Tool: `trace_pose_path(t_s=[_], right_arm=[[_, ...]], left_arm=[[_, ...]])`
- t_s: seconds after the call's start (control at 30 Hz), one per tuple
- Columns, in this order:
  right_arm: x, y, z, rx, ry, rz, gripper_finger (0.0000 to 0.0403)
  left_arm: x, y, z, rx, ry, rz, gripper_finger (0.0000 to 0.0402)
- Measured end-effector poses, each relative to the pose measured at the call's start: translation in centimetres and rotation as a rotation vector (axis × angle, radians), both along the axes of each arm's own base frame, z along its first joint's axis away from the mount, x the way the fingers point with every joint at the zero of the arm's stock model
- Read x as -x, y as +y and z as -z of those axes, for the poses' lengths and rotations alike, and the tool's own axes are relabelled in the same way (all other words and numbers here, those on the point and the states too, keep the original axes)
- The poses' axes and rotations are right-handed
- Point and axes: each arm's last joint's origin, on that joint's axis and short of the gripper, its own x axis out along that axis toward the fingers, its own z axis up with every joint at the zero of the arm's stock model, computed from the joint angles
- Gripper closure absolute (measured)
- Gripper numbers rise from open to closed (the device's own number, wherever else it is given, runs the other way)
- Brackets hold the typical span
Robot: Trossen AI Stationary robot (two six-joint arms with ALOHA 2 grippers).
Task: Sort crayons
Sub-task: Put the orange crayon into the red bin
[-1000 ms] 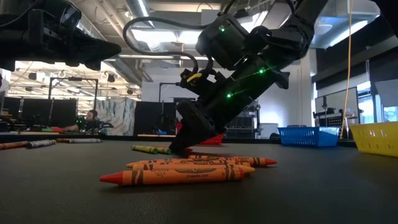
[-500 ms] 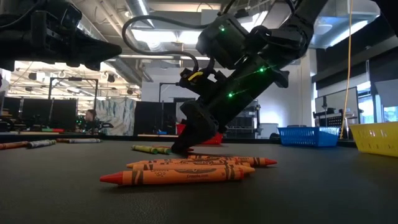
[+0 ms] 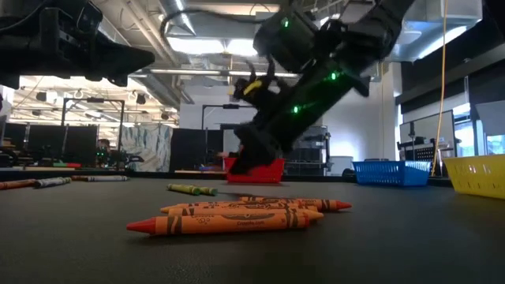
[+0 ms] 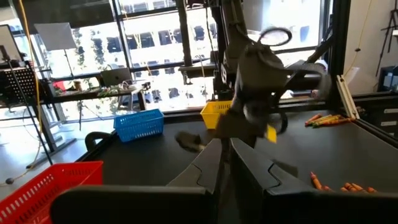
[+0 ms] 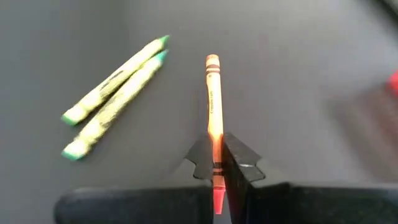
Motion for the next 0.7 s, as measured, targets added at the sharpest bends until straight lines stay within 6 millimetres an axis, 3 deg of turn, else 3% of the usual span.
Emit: trace_pose_path(t_s=[0.27,0.7], right_arm=[[0.6,-3.4,-2.9,0.105,-0.019,0.141,0.038],[1.7,-13.3,-3.0,0.105,-0.002,0.331,0.0378]], left_arm=[[0.0,0.0,-0.1,0.0,-0.012,-0.002,0.0376],[0.1,0.0,-0.6,0.003,-0.061,-0.007,0.0376]])
